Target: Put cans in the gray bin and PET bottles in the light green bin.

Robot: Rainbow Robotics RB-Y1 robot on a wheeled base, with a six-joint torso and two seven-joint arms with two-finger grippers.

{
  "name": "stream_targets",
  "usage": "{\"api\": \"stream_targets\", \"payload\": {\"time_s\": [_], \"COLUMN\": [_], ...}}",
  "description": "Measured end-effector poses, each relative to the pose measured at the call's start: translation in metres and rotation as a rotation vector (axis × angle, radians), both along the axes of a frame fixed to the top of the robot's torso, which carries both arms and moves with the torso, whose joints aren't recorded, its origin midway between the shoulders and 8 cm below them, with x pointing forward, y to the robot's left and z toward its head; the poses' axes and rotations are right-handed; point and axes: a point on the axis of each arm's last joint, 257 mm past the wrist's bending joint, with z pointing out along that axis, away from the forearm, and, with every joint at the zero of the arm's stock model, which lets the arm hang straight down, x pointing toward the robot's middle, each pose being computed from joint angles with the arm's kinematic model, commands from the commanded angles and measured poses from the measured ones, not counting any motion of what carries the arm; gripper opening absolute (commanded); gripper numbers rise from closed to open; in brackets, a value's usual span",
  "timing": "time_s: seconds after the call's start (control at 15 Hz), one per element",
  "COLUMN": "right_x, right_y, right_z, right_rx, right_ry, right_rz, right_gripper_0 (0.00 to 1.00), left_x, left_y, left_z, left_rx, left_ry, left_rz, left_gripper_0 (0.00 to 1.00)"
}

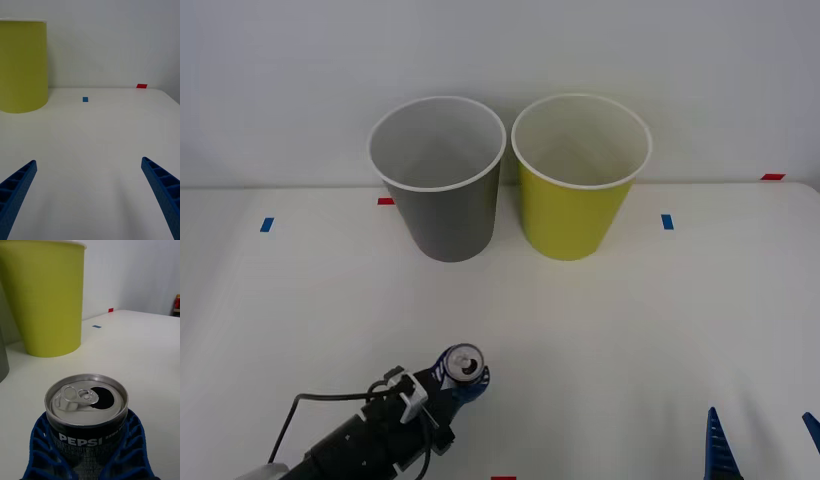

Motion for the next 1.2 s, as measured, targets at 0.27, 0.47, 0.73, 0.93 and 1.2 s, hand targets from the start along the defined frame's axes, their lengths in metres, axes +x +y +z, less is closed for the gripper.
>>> {"api": "stream_targets", "payload": {"time_s": [0.27, 0.47, 0.73, 0.93, 1.2], "right_x": [0.0, 0.0, 0.0, 0.0, 0.0], "right_y": [0.0, 0.0, 0.0, 0.0, 0.0], "right_z": [0.0, 0.0, 0.0, 0.0, 0.0], "right_rx": [0.0, 0.0, 0.0, 0.0, 0.0], "right_ry": [0.0, 0.0, 0.0, 0.0, 0.0], "right_rz": [0.0, 0.0, 0.0, 0.0, 0.0], "right_gripper_0": [0.96, 0.96, 0.97, 0.96, 0.97], "left_x": [0.0, 0.008, 0.028, 0.044, 0.051], "left_y": [0.003, 0.011, 0.029, 0.041, 0.047], "left_z": [0.006, 0.021, 0.057, 0.085, 0.119], "left_rx": [0.008, 0.062, 0.138, 0.197, 0.258], "left_ry": [-0.007, 0.02, 0.042, 0.063, 0.121], "left_rz": [-0.008, -0.014, 0.002, 0.035, 0.074], "left_gripper_0": [0.0, 0.0, 0.0, 0.0, 0.0]}}
